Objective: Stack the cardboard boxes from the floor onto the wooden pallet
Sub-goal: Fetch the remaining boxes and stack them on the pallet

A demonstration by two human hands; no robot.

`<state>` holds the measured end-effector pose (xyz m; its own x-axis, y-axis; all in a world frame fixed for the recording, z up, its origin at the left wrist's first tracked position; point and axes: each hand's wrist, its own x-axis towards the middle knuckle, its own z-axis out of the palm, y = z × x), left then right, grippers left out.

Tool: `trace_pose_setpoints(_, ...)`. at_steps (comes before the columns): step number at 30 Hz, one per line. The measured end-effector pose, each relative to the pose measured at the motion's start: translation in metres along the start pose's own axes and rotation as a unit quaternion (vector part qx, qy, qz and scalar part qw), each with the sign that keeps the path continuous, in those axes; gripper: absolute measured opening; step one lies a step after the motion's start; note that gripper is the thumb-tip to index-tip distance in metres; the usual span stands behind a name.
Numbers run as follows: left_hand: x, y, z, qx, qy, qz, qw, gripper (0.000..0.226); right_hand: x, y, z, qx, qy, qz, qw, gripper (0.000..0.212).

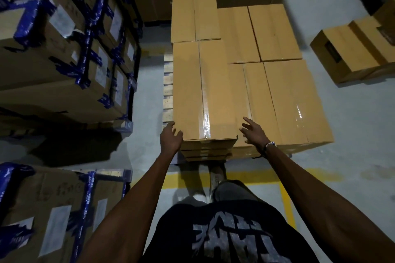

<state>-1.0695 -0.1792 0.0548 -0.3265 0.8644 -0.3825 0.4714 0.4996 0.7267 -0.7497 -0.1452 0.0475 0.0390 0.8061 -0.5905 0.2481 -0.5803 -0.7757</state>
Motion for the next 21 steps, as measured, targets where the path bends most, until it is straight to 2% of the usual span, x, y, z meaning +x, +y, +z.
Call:
trace_pose_setpoints(3,-0.011,0.026,0.0,-0.007,0.022,0.063,0.998,0.044,-0.021,-0.007,-0.019,0.067,0.048,-0.012,0.997,0.054)
trace_pose_setpoints(10,-0.034,0.096,0.026,-0.072,-0.042,0.152,0.985,0.029,-0.086,0.005,-0.085,0.166,0.145,-0.047,0.974,0.047)
trace_pose_setpoints(16,-0.069,0.161,0.083,-0.087,-0.118,0.213,0.966,0.023,-0.135,0.038,-0.157,0.232,0.235,-0.066,0.942,0.043)
trace_pose_setpoints(21,-0.103,0.212,0.156,-0.091,-0.158,0.245,0.952,0.019,-0.167,0.071,-0.238,0.256,0.286,-0.074,0.92,0.038)
